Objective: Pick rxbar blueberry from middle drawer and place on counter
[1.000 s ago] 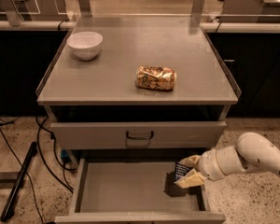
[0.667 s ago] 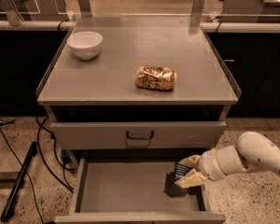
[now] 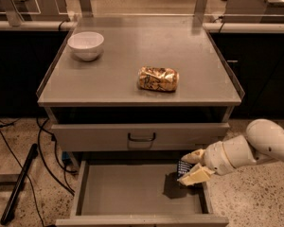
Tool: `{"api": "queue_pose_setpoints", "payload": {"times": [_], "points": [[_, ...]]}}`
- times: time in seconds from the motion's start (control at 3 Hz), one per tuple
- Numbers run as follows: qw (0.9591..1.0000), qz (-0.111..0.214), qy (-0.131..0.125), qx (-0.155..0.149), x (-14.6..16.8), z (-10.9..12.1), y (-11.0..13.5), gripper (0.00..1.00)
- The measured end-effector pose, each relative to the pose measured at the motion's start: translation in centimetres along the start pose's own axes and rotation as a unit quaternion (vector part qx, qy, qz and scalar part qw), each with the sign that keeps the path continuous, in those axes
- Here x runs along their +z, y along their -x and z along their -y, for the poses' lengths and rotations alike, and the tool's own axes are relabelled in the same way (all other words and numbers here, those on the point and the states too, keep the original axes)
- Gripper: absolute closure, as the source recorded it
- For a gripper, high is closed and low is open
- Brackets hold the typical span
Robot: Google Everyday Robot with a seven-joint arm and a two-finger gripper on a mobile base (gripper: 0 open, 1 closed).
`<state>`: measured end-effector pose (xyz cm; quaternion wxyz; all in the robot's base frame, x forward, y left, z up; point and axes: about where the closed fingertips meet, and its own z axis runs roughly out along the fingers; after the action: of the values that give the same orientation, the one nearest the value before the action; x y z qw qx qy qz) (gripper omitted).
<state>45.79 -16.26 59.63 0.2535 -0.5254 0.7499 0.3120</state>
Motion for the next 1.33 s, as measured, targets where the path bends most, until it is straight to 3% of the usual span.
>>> {"api": "queue_pose_setpoints", "payload": {"times": [0.33,0.67,1.0,1.33], "points": [[0.9996,-0.006,-0.018,-0.019,-4.6,-1.3,5.8,1.00],[0.9920,-0.025,-0.082,-0.093,-10.6,-1.3,14.0,1.00],[0.9915,-0.025,-0.080,-0.100,-11.1,-1.5,14.9,1.00],[0.9906,-0.024,-0.069,-0.115,-12.4,-2.3,17.4,1.00]]}}
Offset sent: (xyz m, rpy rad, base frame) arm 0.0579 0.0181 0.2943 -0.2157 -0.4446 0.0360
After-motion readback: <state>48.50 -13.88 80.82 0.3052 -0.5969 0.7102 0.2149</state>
